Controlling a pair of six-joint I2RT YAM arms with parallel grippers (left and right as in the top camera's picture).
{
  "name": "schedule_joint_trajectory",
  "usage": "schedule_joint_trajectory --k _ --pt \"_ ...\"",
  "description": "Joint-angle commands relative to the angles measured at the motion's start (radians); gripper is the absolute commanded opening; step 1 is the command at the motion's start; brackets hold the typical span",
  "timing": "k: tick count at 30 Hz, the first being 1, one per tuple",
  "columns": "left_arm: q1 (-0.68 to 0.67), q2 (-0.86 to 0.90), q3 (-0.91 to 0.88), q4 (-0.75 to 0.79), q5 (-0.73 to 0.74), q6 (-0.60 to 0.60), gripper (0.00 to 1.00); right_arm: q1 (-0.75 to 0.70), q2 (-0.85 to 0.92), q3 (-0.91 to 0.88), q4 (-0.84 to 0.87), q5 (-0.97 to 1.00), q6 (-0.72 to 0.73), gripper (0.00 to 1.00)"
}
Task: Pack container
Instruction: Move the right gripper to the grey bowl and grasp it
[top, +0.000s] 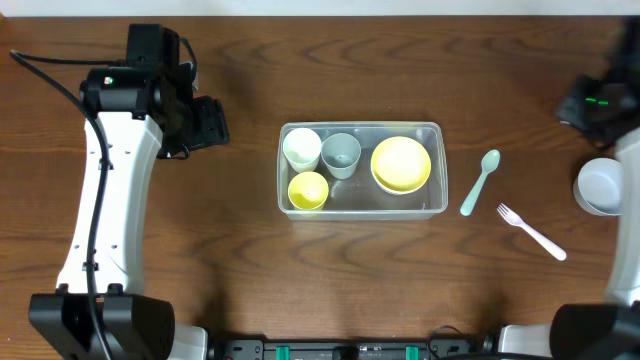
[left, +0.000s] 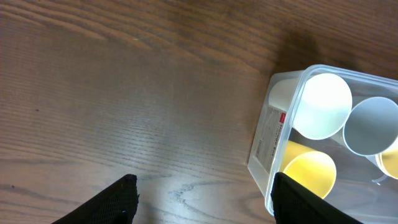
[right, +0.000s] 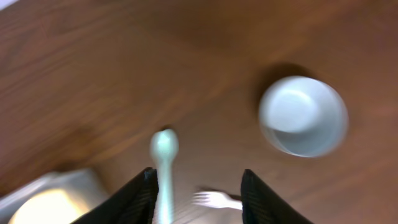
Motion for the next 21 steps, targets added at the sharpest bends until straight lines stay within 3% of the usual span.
schedule_joint_trajectory --k 1,8,21 --pt "0.002 -0.008 -0.001 -0.003 -0.008 -0.009 0.69 -0.132 0.053 -0.050 0.009 0.002 0.042 0.47" --pt "0.002 -0.008 -0.001 -0.003 -0.008 -0.010 0.69 -0.286 0.209 -0.152 0.087 -0.032 0.022 0.48" --pt "0.002 -0.008 -0.001 -0.011 -0.008 -0.010 0.69 -0.308 0.521 -0.167 0.158 -0.114 -0.023 0.47"
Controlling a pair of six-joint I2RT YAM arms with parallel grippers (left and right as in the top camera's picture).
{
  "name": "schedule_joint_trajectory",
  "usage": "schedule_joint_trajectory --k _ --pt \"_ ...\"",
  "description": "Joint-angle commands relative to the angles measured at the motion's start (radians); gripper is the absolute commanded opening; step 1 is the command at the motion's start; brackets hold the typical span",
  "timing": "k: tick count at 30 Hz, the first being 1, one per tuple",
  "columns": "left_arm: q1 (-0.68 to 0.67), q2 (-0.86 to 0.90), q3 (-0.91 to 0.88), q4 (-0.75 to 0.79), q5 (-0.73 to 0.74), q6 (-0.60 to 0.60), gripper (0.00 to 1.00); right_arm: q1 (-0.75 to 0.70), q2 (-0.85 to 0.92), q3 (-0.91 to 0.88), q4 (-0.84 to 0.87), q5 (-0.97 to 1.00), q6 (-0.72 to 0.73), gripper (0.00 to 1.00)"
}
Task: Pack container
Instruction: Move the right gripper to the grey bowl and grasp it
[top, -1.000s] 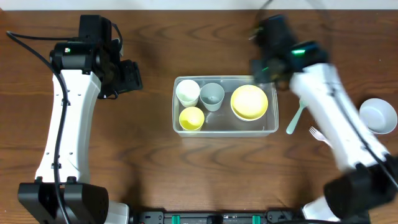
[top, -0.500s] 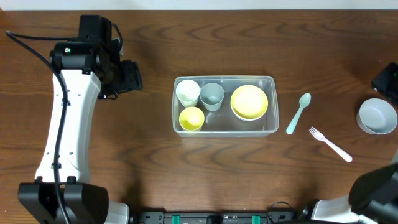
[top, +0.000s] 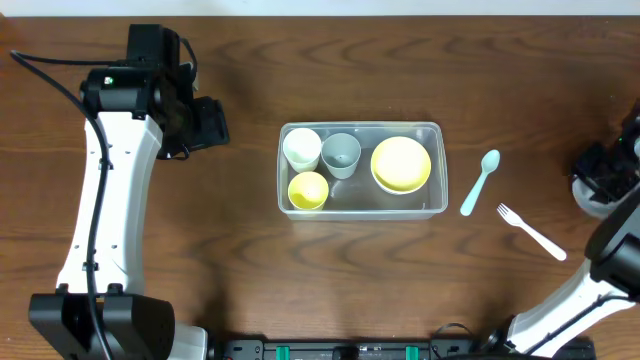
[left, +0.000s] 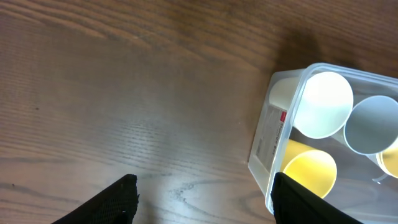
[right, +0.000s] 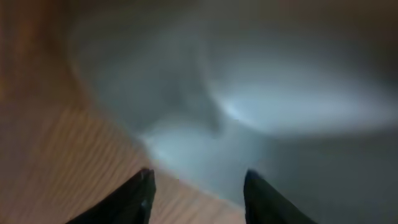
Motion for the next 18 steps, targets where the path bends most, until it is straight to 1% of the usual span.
schedule_joint_trajectory --k 1,9,12,13,15,16,18 --pt "0.002 -0.008 -0.001 -0.005 -0.008 -0.010 0.70 -0.005 0.045 -0.005 0.003 -0.031 -0.020 0.48" --pt "0.002 -0.008 -0.001 -0.005 -0.008 -0.010 0.69 -0.005 0.051 -0.005 0.010 -0.030 -0.020 0.47" --pt "0.002 -0.008 -0.001 -0.005 -0.008 -0.010 0.70 -0.004 0.051 -0.005 0.008 -0.034 -0.020 0.44" --pt "0.002 -0.008 -0.001 -0.005 -0.008 -0.009 0.69 -0.003 0.051 -0.005 0.006 -0.040 -0.020 0.40" --pt "0.002 -0.008 -0.001 -0.005 -0.008 -0.009 0.69 -0.002 0.051 -0.005 0.002 -0.054 -0.020 0.30" --pt "0.002 -0.008 -0.001 -0.005 -0.008 -0.009 0.69 -0.002 0.051 -0.005 0.001 -0.059 -0.020 0.20" --pt "0.002 -0.008 -0.001 -0.005 -0.008 -0.009 0.69 0.001 0.049 -0.005 -0.006 -0.067 -0.020 0.05"
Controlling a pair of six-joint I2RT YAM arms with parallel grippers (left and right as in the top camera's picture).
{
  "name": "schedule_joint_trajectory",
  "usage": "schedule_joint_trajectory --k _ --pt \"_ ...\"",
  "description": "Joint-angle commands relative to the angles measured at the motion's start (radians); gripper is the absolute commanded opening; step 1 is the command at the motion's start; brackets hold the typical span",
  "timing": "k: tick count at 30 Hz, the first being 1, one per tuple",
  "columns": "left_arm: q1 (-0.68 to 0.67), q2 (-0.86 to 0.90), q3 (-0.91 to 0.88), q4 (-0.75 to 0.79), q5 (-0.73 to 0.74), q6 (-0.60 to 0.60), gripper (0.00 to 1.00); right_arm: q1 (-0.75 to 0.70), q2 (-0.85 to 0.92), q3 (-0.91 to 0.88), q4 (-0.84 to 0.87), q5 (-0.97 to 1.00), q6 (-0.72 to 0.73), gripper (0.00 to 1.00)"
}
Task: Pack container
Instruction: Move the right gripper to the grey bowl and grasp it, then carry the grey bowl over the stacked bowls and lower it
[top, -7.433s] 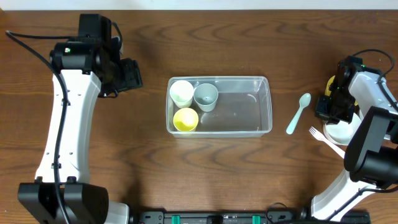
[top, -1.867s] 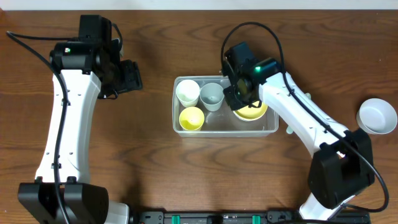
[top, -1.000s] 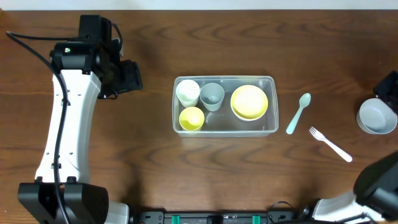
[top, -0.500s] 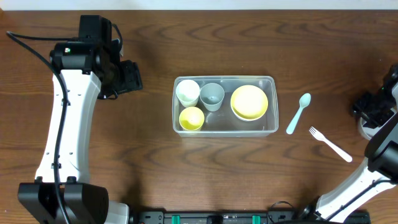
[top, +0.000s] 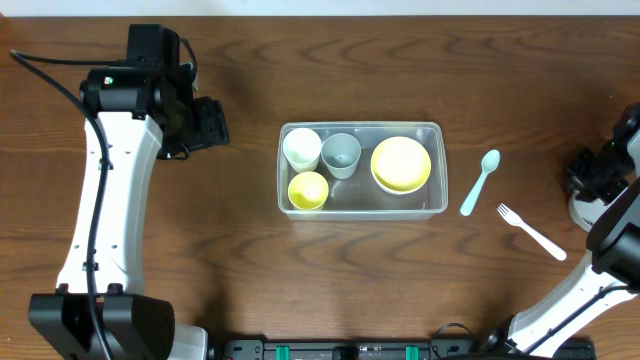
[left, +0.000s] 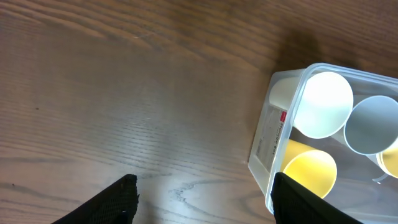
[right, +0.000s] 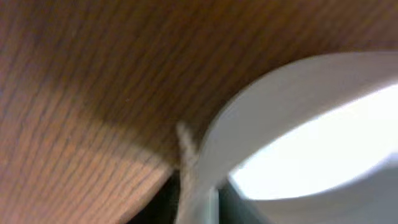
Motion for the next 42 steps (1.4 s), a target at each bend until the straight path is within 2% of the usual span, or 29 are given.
schedule_joint_trajectory --k 1,7,13,18,23,27,31,36,42 --pt "0.002 -0.008 -0.001 -0.005 -0.008 -0.009 0.69 0.002 -0.005 -0.002 -0.007 -0.026 0.003 0.03" --pt "0.002 -0.008 -0.001 -0.005 -0.008 -0.009 0.69 0.014 -0.076 0.004 -0.021 -0.036 0.002 0.01" --pt "0.002 -0.008 -0.001 -0.006 -0.008 -0.009 0.70 0.101 -0.272 0.041 -0.016 -0.119 -0.074 0.01" --pt "0.002 -0.008 -0.001 -0.005 -0.008 -0.010 0.70 0.307 -0.465 0.067 -0.016 -0.271 -0.258 0.01" --pt "0.002 -0.008 -0.001 -0.006 -0.008 -0.010 0.69 0.595 -0.552 0.067 -0.028 -0.257 -0.399 0.02" --pt "0.002 -0.008 -0.001 -0.006 -0.008 -0.010 0.69 0.798 -0.530 0.063 -0.026 -0.199 -0.398 0.02" --pt "0.002 -0.008 -0.001 -0.006 -0.008 -0.010 0.69 0.926 -0.462 0.062 -0.027 -0.199 -0.397 0.02" --pt "0.002 -0.008 -0.001 -0.006 -0.008 -0.009 0.69 0.999 -0.348 0.061 -0.034 -0.199 -0.397 0.02" --pt "0.002 -0.008 -0.001 -0.006 -0.008 -0.009 0.69 1.011 -0.220 0.061 -0.054 -0.199 -0.389 0.01"
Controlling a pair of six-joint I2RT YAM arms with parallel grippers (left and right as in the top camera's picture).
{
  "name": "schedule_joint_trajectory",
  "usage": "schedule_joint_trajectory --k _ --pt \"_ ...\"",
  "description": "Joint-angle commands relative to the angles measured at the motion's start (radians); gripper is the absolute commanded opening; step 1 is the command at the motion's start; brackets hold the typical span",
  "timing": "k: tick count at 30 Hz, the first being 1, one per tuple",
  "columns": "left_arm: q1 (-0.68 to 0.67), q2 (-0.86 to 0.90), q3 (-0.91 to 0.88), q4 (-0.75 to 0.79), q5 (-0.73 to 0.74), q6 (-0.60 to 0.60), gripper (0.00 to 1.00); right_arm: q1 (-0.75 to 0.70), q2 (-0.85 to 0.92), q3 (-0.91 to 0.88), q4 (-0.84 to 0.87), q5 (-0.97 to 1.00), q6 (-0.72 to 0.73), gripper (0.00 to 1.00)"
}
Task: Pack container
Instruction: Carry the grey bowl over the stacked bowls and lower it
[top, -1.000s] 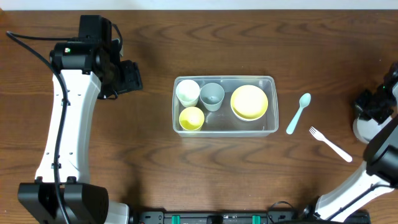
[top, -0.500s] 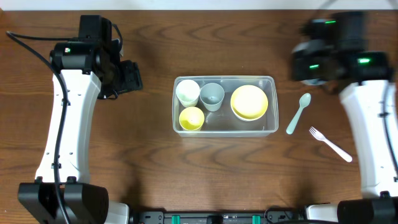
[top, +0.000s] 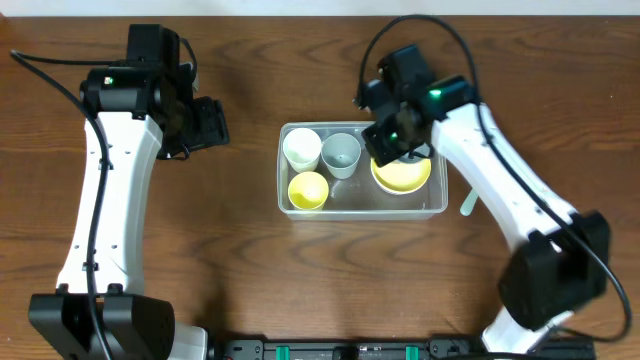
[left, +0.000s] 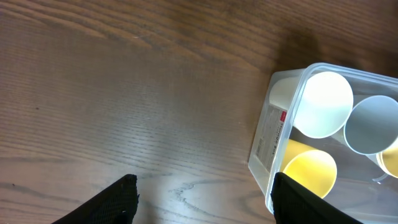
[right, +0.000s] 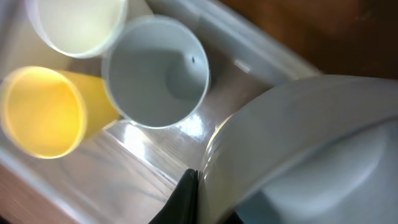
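A clear plastic container (top: 436, 205) sits mid-table holding a white cup (top: 301, 148), a grey-blue cup (top: 341, 153), a yellow cup (top: 308, 189) and a yellow bowl (top: 404, 175). My right gripper (top: 393, 137) hangs over the container's right half, shut on the rim of a pale blue bowl (right: 298, 149). That bowl fills the right of the right wrist view, above the grey-blue cup (right: 155, 78). Left of the container, my left gripper (left: 205, 205) stands open over bare wood, the container's corner (left: 273, 134) just ahead of it.
A mint spoon (top: 466, 207) lies right of the container, mostly hidden under my right arm. The fork is hidden by that arm. Bare wooden table (top: 250, 270) surrounds the container.
My right gripper was at the table's far right edge, shut on the pale blue bowl's rim there. Now it holds the bowl over the container's right half. The left arm has not moved.
The pale blue bowl stood on the table at the far right with my right gripper open above it. The gripper then was down at the bowl, then shut on its rim. Now the bowl is held over the yellow bowl in the container.
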Motion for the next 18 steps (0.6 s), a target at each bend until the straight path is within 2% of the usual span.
schedule_joint_trajectory --k 1,4,6,11,14,18 --pt "0.002 -0.008 -0.001 -0.006 -0.008 -0.009 0.70 0.003 0.053 -0.005 -0.007 0.007 -0.009 0.01" --pt "0.002 -0.008 -0.001 -0.006 -0.008 -0.009 0.69 -0.003 0.063 -0.005 -0.007 0.006 -0.010 0.02" --pt "0.002 -0.008 -0.001 -0.006 -0.008 -0.009 0.69 -0.004 0.059 -0.004 -0.007 0.007 -0.011 0.06" --pt "0.002 -0.008 -0.001 -0.007 -0.008 -0.009 0.69 -0.010 0.035 0.010 -0.028 0.014 -0.010 0.31" --pt "0.002 -0.008 -0.001 -0.009 -0.008 -0.009 0.69 -0.028 -0.015 0.046 -0.070 0.064 -0.003 0.33" --pt "0.002 -0.008 -0.001 -0.010 -0.008 -0.009 0.70 -0.092 -0.123 0.101 -0.103 0.208 0.103 0.33"
